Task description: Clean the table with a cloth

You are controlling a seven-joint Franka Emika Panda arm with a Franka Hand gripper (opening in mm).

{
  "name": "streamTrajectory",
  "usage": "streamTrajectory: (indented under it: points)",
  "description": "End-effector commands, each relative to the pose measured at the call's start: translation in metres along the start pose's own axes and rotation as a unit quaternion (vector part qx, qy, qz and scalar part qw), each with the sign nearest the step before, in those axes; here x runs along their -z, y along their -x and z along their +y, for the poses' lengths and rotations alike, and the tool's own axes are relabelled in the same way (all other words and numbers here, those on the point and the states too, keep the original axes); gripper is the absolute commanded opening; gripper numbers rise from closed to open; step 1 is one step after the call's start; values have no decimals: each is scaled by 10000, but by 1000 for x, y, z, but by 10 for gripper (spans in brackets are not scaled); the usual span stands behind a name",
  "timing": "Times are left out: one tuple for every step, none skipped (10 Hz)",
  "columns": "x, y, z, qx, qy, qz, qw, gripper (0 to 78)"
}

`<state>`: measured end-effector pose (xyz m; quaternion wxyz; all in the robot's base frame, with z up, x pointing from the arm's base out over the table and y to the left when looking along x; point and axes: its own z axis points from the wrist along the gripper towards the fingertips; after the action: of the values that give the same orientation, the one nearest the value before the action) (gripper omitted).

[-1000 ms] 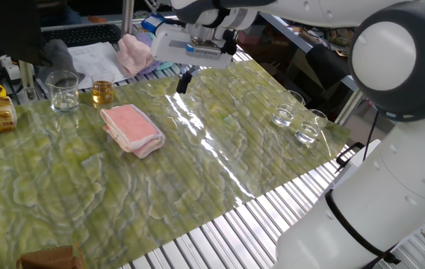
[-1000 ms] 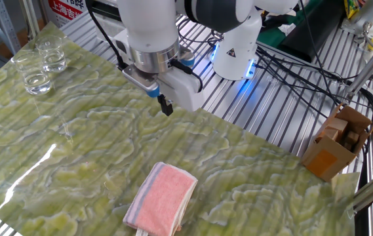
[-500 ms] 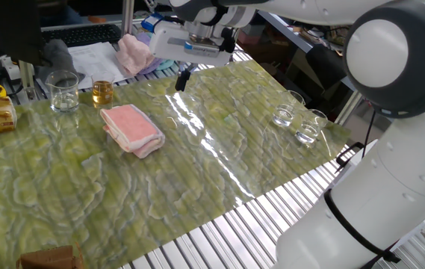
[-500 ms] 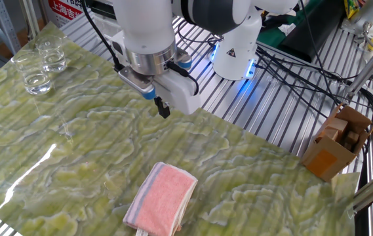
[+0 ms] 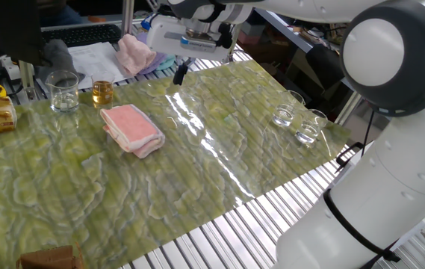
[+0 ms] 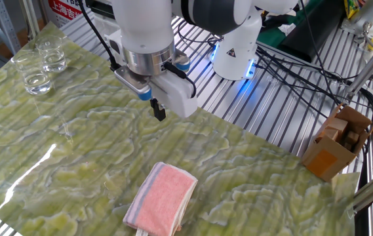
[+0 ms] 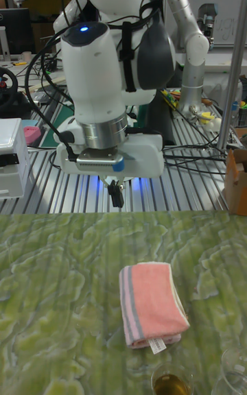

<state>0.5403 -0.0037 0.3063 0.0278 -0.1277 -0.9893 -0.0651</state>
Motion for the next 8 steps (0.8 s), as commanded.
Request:
streamTrajectory:
  points:
    - [2,1,0,-120,-16,-49,9999,0]
    - [2,1,0,-240,-34,-49,9997,0]
    - [2,1,0,-391,-57,-63,9992,0]
    - [2,1,0,-542,-101,-91,9984,0]
    - [2,1,0,-673,-128,-111,9976,0]
    - [2,1,0,-661,-101,-100,9977,0]
    - [2,1,0,-625,-102,-112,9979,0]
    - [2,1,0,-625,-102,-112,9979,775]
